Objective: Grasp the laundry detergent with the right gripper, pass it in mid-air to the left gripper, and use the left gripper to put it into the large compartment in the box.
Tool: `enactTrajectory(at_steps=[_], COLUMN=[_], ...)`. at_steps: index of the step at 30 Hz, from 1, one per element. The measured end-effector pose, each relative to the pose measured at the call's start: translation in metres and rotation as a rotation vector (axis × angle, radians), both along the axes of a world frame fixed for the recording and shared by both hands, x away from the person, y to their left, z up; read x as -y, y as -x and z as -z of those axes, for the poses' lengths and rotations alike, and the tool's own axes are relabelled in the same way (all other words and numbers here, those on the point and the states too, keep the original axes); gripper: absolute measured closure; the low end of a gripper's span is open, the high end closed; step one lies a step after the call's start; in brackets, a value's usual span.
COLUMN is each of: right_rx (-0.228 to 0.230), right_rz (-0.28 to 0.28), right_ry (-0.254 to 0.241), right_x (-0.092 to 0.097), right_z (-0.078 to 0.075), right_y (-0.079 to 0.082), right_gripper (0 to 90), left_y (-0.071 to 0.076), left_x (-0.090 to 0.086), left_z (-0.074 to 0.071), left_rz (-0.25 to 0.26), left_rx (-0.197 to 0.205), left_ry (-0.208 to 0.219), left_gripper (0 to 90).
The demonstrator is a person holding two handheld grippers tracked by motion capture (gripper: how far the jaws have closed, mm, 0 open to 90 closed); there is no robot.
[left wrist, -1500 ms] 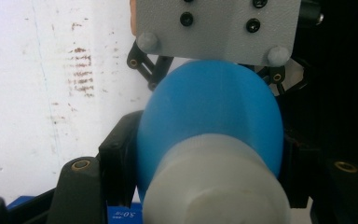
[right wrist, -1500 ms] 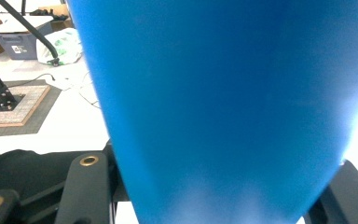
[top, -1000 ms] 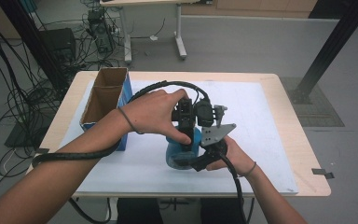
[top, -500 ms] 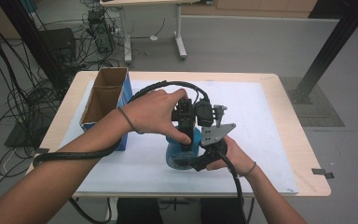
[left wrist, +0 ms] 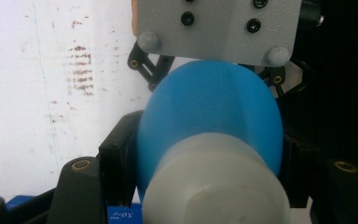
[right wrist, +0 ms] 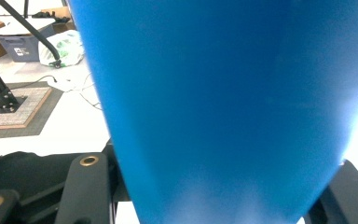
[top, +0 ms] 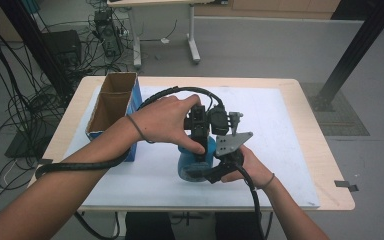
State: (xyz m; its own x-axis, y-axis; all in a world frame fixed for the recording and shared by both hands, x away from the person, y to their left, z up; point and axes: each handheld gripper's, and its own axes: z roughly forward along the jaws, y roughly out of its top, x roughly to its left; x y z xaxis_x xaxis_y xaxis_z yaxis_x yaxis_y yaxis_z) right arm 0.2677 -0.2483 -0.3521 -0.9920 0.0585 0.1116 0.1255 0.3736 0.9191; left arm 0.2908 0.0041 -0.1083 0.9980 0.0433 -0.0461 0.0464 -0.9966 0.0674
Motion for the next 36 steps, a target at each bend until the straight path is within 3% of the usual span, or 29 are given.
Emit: enactTrajectory(at_steps=[36], right_rx=[0.007], right_rz=[0.01], right_ry=[-0.026], right_x=[0.0051], right_z=[-0.0007], right_y=[0.0004], right_gripper=[40.6], left_y=[0.0017], left_x=[-0.0025], left_z=[-0.0073], left_rz=[-0.013], left_rx=[0.014], left_ry=[0.015], left_gripper=[37.4])
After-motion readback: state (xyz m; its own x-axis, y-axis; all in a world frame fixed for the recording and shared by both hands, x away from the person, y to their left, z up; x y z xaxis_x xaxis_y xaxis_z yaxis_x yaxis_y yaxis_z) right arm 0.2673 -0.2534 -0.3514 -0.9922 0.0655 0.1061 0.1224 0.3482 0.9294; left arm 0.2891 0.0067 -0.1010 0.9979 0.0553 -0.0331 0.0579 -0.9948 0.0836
